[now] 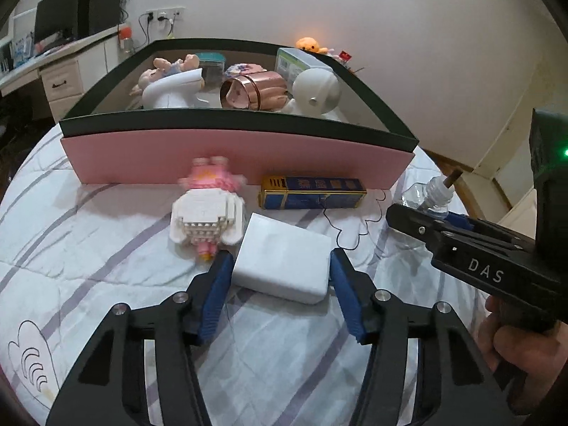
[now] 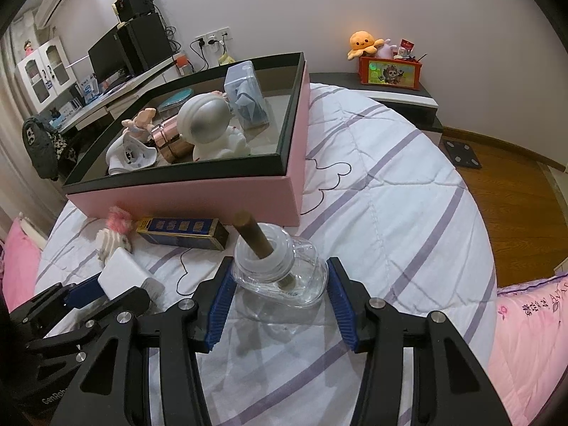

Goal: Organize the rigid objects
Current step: 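Grasp the white charger with the left tool while the right tool grasps the glass bottle, then lower the charger and glass bottle into the box and open both tools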

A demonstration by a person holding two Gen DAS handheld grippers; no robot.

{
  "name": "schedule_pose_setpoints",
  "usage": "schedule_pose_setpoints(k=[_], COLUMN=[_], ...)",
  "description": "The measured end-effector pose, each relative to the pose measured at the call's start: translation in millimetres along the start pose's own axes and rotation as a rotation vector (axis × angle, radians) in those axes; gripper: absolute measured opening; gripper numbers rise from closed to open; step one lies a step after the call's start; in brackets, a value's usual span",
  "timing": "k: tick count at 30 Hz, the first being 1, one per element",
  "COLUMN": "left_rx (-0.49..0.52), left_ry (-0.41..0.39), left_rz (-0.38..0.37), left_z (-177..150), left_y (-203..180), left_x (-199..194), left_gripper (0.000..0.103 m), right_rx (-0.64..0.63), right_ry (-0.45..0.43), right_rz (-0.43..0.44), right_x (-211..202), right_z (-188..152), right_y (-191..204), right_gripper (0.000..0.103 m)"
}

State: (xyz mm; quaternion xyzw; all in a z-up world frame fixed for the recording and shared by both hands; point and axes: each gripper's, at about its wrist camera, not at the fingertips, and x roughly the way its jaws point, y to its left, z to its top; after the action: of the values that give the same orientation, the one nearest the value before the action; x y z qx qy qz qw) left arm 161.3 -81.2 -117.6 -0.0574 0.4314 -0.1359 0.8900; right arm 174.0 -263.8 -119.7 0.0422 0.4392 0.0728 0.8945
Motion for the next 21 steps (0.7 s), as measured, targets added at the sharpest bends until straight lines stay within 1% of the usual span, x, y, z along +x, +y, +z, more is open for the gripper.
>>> schedule_pose_setpoints(k=[5,11,16,21], left_rx=[-0.025,-0.027,-0.031,-0.018], left_ry=[0.001,-0.007,-0.044,-0.098], left_rz=[-0.031,-0.030,-0.020,-0.011], left_z=[-3.7,-18.4,-14.9,-1.1], left_y=[6.7,11.0,16.7,22.9], left_x=[-6.8,-23.9,-44.2,-63.3], left_gripper=[0.056,0.056,0.056,0.056], right_rx=[0.000,-0.005,-0.022,-0.043], right_ry=[-0.003,-0.014,-0.043,-0.078], right_rz=[-0.002,-0.001,0.015,0.044], right_x=[-3.3,-12.6,-27.7,-44.1], right_z=[-2.5,-0.6,5.7,17.5], right_y=[1.3,3.5,12.1,25.3], right_gripper=[0.052,0.052,0.052,0.052])
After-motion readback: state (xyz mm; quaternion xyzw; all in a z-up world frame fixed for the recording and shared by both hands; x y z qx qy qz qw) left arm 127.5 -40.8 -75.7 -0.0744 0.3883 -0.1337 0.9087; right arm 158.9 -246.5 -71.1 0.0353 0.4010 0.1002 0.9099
